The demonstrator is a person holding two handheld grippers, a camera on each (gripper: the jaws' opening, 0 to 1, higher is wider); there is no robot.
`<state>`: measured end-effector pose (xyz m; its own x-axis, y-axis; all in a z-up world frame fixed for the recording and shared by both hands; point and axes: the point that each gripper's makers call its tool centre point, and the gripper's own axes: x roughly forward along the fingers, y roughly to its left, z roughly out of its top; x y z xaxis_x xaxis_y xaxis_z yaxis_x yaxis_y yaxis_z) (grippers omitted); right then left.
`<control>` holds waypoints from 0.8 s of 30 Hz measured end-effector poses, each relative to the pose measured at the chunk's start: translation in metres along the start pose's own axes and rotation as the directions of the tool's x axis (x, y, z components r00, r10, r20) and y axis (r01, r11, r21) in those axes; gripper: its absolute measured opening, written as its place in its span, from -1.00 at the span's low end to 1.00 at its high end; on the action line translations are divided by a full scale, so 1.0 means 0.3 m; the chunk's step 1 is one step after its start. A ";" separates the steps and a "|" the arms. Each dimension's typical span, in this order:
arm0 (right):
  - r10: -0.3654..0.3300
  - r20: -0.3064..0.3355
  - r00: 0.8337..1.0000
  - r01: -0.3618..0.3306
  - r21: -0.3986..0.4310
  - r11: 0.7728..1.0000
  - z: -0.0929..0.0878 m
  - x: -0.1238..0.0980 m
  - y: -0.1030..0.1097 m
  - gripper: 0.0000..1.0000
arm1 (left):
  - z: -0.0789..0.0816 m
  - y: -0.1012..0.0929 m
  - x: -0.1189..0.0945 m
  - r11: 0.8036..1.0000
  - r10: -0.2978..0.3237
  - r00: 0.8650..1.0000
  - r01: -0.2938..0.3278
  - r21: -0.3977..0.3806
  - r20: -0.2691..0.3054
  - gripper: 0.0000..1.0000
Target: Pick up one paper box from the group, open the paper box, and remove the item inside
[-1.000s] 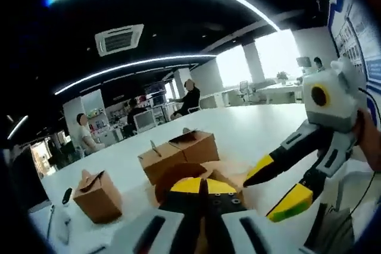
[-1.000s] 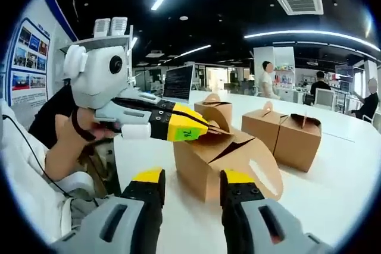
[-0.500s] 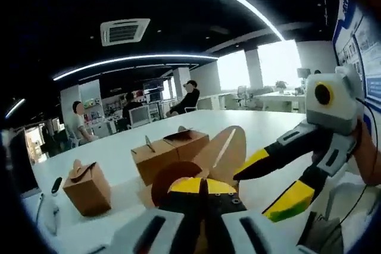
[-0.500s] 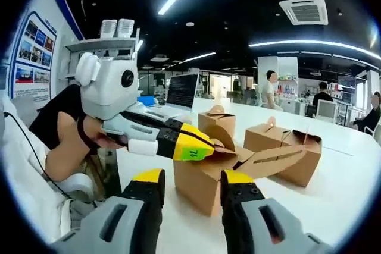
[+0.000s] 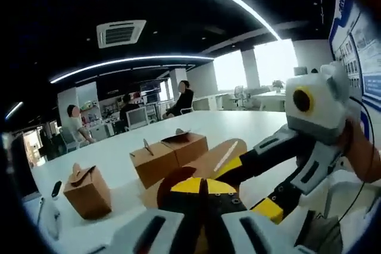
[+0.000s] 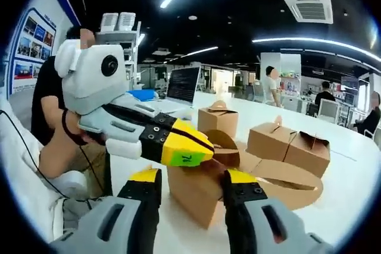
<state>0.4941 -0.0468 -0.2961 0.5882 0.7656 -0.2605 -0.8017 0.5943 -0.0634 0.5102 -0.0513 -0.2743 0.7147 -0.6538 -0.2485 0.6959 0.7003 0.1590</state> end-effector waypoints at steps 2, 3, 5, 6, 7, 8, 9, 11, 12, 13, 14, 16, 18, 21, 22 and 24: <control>0.003 0.002 1.000 -0.003 0.004 1.000 0.001 -0.001 0.001 -0.15 | 0.002 0.001 -0.001 1.000 0.002 1.000 -0.002 0.001 0.001 -0.96; 0.006 -0.002 1.000 -0.006 0.002 1.000 -0.001 0.000 0.003 -0.16 | 0.004 0.002 -0.001 1.000 0.003 1.000 -0.003 0.001 0.003 -0.96; 0.005 -0.005 1.000 -0.005 -0.003 1.000 -0.003 0.001 0.004 -0.15 | 0.005 0.004 -0.002 1.000 0.005 1.000 -0.005 -0.005 0.004 -0.96; 0.005 -0.006 1.000 -0.005 -0.004 1.000 -0.003 0.000 0.006 -0.15 | 0.006 0.005 -0.002 1.000 0.006 1.000 -0.006 -0.010 0.007 -0.96; 0.005 -0.006 1.000 -0.005 -0.002 1.000 -0.002 0.001 0.003 -0.15 | 0.008 0.007 -0.003 1.000 0.008 1.000 -0.008 -0.013 0.009 -0.96; 0.005 -0.005 1.000 -0.005 0.001 1.000 -0.002 0.001 0.001 -0.16 | 0.010 0.009 -0.004 1.000 0.010 1.000 -0.009 -0.018 0.012 -0.96; 0.005 -0.004 1.000 -0.005 0.003 1.000 -0.002 0.002 0.000 -0.16 | 0.013 0.012 -0.006 1.000 0.010 1.000 -0.009 -0.026 0.016 -0.96; 0.005 -0.003 1.000 -0.005 0.004 1.000 -0.002 0.001 0.002 -0.16 | 0.016 0.015 -0.009 0.999 -0.001 1.000 0.002 -0.053 0.023 -0.96; 0.005 -0.002 1.000 -0.005 0.006 1.000 -0.002 0.001 0.000 -0.15 | 0.019 0.016 -0.010 0.997 -0.010 1.000 0.012 -0.076 0.030 -0.96; 0.005 -0.002 1.000 -0.005 0.007 1.000 -0.002 0.002 -0.002 -0.16 | 0.023 0.017 -0.012 0.994 -0.021 0.999 0.026 -0.109 0.043 -0.96; 0.004 0.000 1.000 -0.004 0.009 1.000 -0.002 0.000 0.000 -0.16 | 0.029 0.024 -0.017 0.988 -0.034 0.998 0.043 -0.150 0.060 -0.96; 0.005 0.004 1.000 -0.005 0.012 1.000 -0.001 0.000 -0.001 -0.16 | 0.038 0.038 -0.030 0.977 -0.046 0.995 0.062 -0.202 0.086 -0.96; 0.005 0.008 1.000 -0.006 0.015 1.000 0.000 0.001 0.000 -0.16 | 0.044 0.052 -0.043 0.966 -0.060 0.992 0.085 -0.246 0.109 -0.96; 0.005 0.008 1.000 -0.005 0.016 1.000 0.000 0.000 0.003 -0.16 | 0.051 0.073 -0.062 0.952 -0.071 0.988 0.108 -0.287 0.137 -0.96; 0.005 0.009 1.000 -0.005 0.017 1.000 0.000 -0.002 0.005 -0.17 | 0.054 0.080 -0.068 0.948 -0.072 0.987 0.113 -0.297 0.145 -0.96; 0.004 0.010 1.000 -0.005 0.017 1.000 0.000 -0.003 0.008 -0.17 | 0.060 0.093 -0.079 0.940 -0.073 0.985 0.121 -0.318 0.159 -0.96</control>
<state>0.4917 -0.0461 -0.2959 0.5857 0.7708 -0.2508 -0.8025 0.5948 -0.0461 0.5140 -0.0214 -0.2469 0.6640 -0.7405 -0.1038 0.7187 0.6704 -0.1845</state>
